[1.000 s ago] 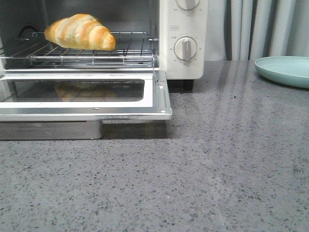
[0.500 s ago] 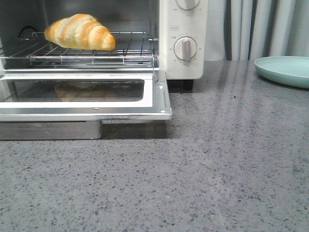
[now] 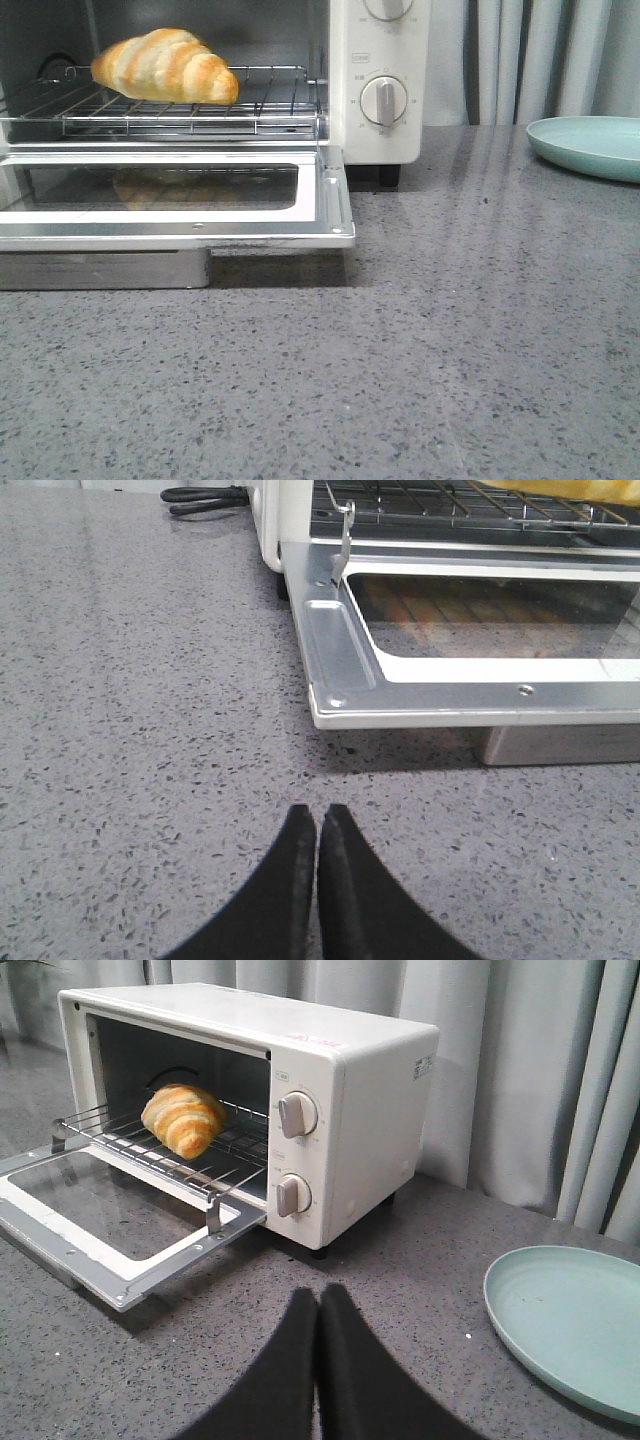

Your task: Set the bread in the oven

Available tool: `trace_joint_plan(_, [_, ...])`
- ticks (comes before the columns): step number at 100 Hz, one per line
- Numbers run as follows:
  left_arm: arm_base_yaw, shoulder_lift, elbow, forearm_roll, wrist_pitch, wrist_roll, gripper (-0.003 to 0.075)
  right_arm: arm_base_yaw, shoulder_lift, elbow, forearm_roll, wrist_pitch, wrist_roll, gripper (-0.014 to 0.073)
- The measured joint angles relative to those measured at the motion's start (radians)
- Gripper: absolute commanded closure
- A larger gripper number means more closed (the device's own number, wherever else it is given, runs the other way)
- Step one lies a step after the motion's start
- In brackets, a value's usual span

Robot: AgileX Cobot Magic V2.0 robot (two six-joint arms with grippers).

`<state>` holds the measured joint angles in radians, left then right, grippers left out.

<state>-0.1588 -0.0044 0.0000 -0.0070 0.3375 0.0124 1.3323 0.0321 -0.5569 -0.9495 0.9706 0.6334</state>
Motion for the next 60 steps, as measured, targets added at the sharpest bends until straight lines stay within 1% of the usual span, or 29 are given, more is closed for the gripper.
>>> trace_joint_plan(21, [0.0,0.0,0.0,0.0,0.0,0.0,0.0741,0.0,0.0,0.0,0.0,0.001,0.0,0.0648])
trace_joint_plan(34, [0.0,0.0,0.0,0.0,0.0,0.0,0.0741,0.0,0.0,0.005,-0.022,0.081,0.0,0.0648])
trace_joint_plan(38, [0.0,0.0,0.0,0.0,0.0,0.0,0.0741,0.0,-0.003,0.02,-0.035,0.085,0.0,0.0648])
trace_joint_plan(54, [0.0,0.0,0.0,0.0,0.0,0.0,0.0741,0.0,-0.003,0.127,-0.135,0.0,0.0,0.0648])
trace_joint_plan(60, [0.0,0.0,0.0,0.0,0.0,0.0,0.0741,0.0,-0.003,0.163,-0.148,-0.037,0.0,0.0648])
